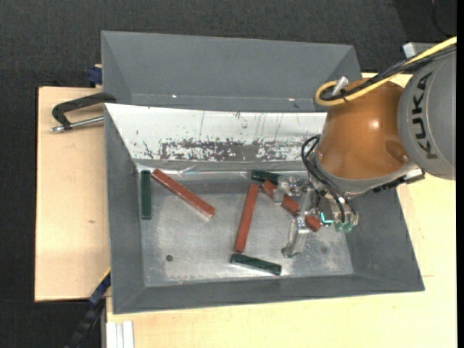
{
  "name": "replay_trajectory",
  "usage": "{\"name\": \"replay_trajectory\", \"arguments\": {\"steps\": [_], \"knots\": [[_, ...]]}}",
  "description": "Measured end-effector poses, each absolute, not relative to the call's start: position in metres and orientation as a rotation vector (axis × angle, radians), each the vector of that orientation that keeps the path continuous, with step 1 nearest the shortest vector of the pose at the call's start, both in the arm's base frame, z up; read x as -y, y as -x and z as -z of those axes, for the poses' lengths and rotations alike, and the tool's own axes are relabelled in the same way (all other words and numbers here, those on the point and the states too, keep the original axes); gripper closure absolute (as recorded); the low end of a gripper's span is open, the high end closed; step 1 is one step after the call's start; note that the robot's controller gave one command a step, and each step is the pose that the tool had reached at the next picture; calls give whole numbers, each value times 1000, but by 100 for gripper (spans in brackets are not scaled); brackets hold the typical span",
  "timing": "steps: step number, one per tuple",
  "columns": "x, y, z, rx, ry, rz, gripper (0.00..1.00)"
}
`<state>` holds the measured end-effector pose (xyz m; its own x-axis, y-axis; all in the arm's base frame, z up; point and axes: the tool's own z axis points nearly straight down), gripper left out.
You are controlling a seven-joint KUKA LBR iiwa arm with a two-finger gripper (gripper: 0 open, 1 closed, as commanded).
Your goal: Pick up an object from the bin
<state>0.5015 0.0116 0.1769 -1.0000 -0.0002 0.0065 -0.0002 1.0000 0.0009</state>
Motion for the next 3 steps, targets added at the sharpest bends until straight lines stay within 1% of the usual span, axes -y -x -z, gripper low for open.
{"name": "replay_trajectory", "arguments": {"steps": [1,2,3], "knots": [[-12,-503,-181,3144,0,2,0],[-13,-511,-159,3145,120,2,0],[-15,-515,-147,3141,178,2,0]]}}
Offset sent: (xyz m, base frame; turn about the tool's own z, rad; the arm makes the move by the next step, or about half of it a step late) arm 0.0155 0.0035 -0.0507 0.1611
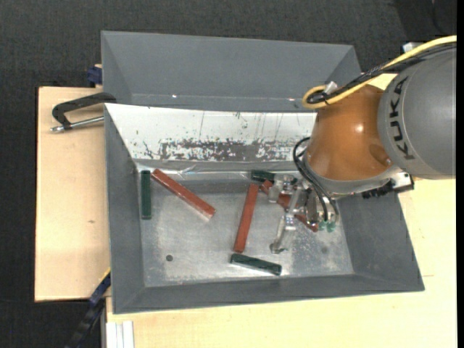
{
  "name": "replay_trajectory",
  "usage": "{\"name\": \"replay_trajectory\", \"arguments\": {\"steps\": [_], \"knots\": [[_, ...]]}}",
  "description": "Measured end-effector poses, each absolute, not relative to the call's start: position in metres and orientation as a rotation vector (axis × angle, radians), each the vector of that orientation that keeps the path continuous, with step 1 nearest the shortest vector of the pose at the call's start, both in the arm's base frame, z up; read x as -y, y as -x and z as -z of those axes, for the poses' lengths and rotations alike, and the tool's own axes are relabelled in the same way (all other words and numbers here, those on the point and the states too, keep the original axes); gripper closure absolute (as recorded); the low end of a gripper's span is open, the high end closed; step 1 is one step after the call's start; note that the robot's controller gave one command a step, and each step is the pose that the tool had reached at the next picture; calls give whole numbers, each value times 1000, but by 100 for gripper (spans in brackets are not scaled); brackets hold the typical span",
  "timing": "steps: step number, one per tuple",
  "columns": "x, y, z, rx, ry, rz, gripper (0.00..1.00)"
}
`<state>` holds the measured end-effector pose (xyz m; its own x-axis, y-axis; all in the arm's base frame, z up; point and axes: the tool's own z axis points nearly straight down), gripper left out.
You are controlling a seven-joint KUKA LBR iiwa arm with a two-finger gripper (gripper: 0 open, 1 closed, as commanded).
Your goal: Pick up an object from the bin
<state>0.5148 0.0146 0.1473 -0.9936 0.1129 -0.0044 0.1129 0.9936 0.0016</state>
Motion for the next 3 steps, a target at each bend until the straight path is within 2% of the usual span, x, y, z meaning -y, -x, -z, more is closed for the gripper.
{"name": "replay_trajectory", "arguments": {"steps": [1,2,3], "knots": [[-25,-514,-123,-3116,-420,-2,0],[-43,-512,-101,-3134,-217,-1,0],[-77,-500,-76,-3008,-858,-10,100]]}}
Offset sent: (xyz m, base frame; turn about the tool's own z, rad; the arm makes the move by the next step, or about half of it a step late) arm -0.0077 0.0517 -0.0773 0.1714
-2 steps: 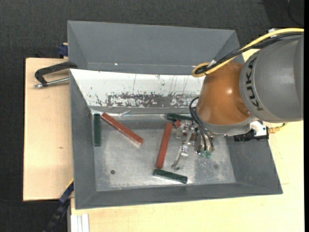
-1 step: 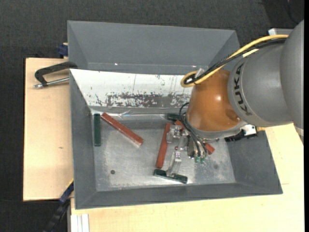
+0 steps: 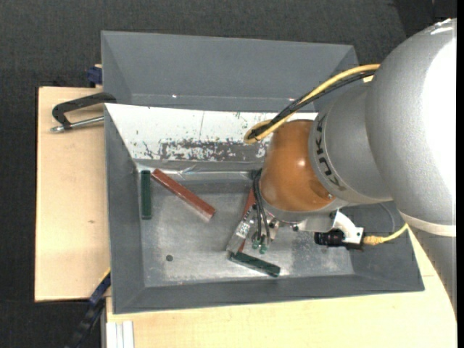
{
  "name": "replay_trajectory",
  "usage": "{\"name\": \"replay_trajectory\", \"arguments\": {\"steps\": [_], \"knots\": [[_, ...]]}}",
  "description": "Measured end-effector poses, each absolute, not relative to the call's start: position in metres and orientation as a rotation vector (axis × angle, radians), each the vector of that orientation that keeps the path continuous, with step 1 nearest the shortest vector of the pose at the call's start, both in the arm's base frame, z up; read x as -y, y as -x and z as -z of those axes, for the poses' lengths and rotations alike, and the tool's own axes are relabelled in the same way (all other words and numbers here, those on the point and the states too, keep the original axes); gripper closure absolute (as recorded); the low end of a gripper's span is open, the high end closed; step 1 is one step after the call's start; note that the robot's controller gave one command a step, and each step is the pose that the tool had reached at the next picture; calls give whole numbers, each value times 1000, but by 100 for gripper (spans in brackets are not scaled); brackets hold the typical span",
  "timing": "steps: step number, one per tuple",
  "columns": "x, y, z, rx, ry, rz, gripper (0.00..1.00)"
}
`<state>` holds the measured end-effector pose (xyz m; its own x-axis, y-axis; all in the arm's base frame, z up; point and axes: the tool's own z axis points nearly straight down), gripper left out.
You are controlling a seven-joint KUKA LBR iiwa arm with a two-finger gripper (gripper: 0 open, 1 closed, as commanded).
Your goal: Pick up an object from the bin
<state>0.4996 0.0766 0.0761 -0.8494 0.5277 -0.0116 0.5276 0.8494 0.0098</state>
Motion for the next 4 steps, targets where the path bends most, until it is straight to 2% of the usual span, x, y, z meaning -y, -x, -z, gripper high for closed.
{"name": "replay_trajectory", "arguments": {"steps": [1,2,3,4], "knots": [[-77,-500,-76,-3008,-858,-10,100],[-79,-519,-118,-3028,-843,0,100],[-73,-523,-145,-3029,-832,-1,0],[-70,-518,-135,-3030,-830,-1,0]]}}
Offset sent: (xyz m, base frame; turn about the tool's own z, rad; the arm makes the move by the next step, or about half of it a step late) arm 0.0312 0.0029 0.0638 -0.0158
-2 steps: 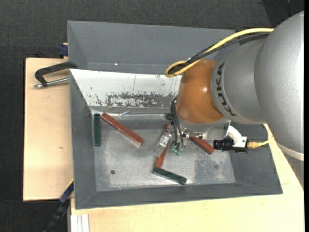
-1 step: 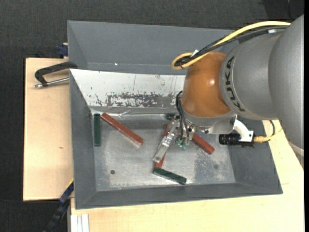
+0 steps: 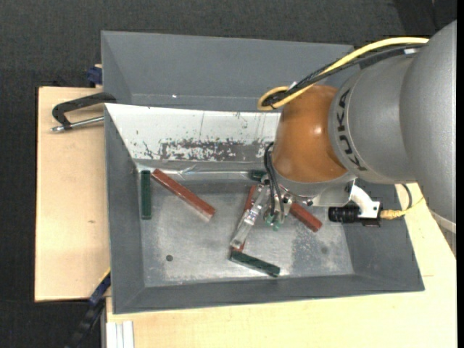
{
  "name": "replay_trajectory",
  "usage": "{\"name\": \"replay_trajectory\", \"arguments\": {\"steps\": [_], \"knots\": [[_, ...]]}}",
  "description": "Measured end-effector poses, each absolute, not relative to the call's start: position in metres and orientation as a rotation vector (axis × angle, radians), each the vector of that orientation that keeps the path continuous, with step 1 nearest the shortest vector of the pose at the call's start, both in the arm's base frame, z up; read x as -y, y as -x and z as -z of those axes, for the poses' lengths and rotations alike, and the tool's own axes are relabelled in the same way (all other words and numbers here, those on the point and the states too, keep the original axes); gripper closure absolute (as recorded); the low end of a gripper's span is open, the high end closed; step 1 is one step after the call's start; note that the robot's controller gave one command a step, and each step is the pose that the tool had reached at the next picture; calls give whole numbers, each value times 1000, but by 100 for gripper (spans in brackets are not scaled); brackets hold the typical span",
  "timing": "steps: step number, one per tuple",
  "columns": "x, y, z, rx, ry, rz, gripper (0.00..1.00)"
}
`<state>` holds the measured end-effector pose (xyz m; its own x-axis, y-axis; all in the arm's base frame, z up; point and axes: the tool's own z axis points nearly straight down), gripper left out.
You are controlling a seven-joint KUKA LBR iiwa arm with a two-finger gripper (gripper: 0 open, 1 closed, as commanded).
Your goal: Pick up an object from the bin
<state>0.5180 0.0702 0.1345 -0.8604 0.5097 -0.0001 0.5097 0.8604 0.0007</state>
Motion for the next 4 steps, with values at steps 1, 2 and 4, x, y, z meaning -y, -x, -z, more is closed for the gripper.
{"name": "replay_trajectory", "arguments": {"steps": [1,2,4], "knots": [[-85,-503,-98,-3044,-761,-4,0],[-74,-498,-79,-3050,-763,-2,0],[13,-492,-78,-3075,-634,-2,100]]}}
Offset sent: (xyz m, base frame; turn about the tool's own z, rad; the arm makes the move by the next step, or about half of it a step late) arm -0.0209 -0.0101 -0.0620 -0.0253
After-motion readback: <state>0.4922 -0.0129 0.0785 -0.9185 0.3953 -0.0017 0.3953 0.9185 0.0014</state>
